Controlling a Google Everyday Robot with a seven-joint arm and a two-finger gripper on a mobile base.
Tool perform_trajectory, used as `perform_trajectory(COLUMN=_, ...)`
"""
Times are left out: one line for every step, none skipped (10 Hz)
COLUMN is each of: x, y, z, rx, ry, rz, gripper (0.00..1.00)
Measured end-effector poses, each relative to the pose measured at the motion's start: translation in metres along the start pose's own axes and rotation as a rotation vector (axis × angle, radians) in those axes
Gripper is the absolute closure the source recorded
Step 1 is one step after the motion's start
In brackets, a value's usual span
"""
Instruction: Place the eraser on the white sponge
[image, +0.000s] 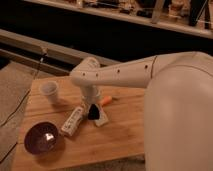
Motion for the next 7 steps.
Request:
perform_trajectory(x=0.005, y=-0.002, z=0.004, rx=0.007, ry=0.009, rz=0.008, gripper=1.0)
perform_trajectory(x=0.008, y=-0.004, z=0.006, rx=0.014, ry=0.014, rz=0.013, gripper=1.0)
perform_trajectory(x=0.013, y=-0.006, z=0.01, rx=0.023, ry=0.026, rz=0.02, gripper=1.0)
perform_trajectory(x=0.015, y=-0.007, z=0.013, rx=0.033, ry=0.033, rz=0.023, gripper=1.0)
perform_trajectory(x=0.015, y=-0.008, z=0.019, rx=0.05, ry=0.044, rz=0.027, gripper=1.0)
perform_trajectory(x=0.014, y=-0.009, z=0.023, rx=0.056, ry=0.052, rz=0.034, gripper=1.0)
perform_trajectory(x=0.013, y=-0.011, z=0.026, rx=0.059, ry=0.058, rz=0.042, gripper=1.0)
